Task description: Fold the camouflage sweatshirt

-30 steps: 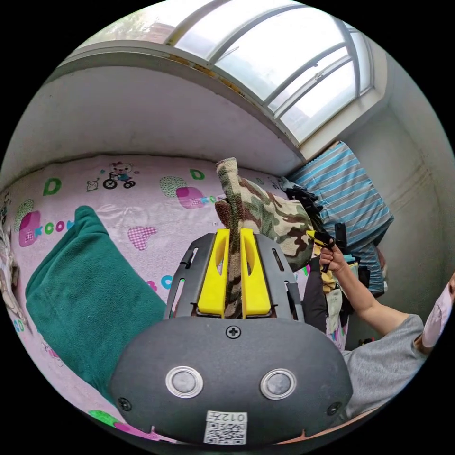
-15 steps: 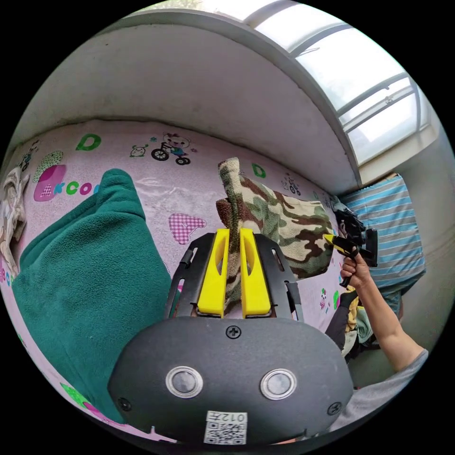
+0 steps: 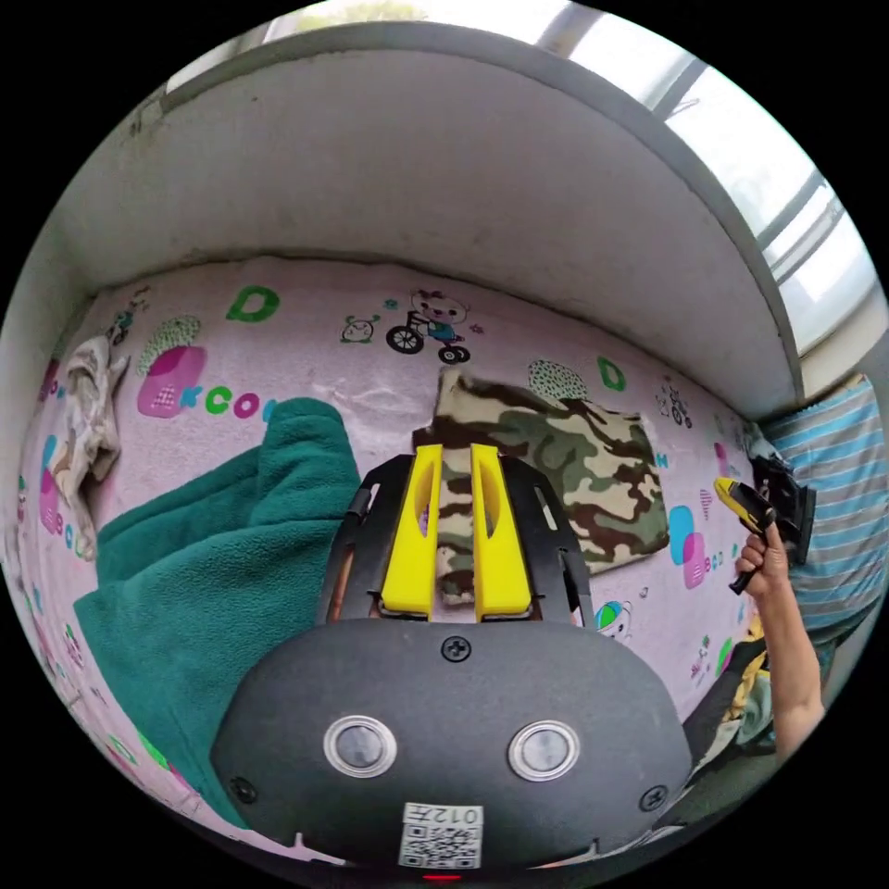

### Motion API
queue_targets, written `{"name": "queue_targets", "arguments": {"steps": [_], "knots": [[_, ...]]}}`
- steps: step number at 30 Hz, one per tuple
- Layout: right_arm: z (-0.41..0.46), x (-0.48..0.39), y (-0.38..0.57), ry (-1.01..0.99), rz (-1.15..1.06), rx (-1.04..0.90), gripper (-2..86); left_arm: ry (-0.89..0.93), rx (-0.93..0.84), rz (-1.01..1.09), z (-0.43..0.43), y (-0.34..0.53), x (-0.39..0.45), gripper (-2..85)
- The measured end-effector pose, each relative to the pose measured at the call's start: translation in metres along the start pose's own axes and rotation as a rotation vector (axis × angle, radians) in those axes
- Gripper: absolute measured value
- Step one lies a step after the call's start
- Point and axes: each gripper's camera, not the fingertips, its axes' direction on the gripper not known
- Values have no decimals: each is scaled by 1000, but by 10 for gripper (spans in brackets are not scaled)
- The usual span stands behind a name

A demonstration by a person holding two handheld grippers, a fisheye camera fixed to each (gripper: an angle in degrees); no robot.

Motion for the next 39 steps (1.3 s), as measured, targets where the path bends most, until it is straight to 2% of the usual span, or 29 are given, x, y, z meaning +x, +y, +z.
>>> {"name": "queue_targets", "arguments": {"steps": [2, 5, 10, 16, 23, 27, 31, 35, 39], "knots": [[18, 6, 11, -10, -22, -73, 30, 31, -23, 95, 8, 0, 20, 22], [47, 9, 28, -1, -25, -153, 13, 102, -189, 166, 45, 2, 48, 15], [76, 4, 35, -11, -1, -172, -2, -17, -304, 138, 95, 9, 78, 9], [105, -6, 23, 129, -43, -236, -8, -125, -427, 140, 143, -5, 103, 7], [102, -13, 13, 170, -18, -251, -8, -222, -416, 214, 176, -7, 135, 4], [88, -18, 17, 176, -9, -240, -4, -191, -410, 169, 192, -9, 134, 5], [56, -19, 26, 162, -11, -128, 35, -139, -404, 130, 208, -6, 127, 6], [51, 12, 29, 39, 91, -158, 94, -140, -399, 122, 225, -1, 126, 6], [50, 24, 34, -21, 122, -159, 83, -159, -390, 123, 247, 8, 128, 4]]}}
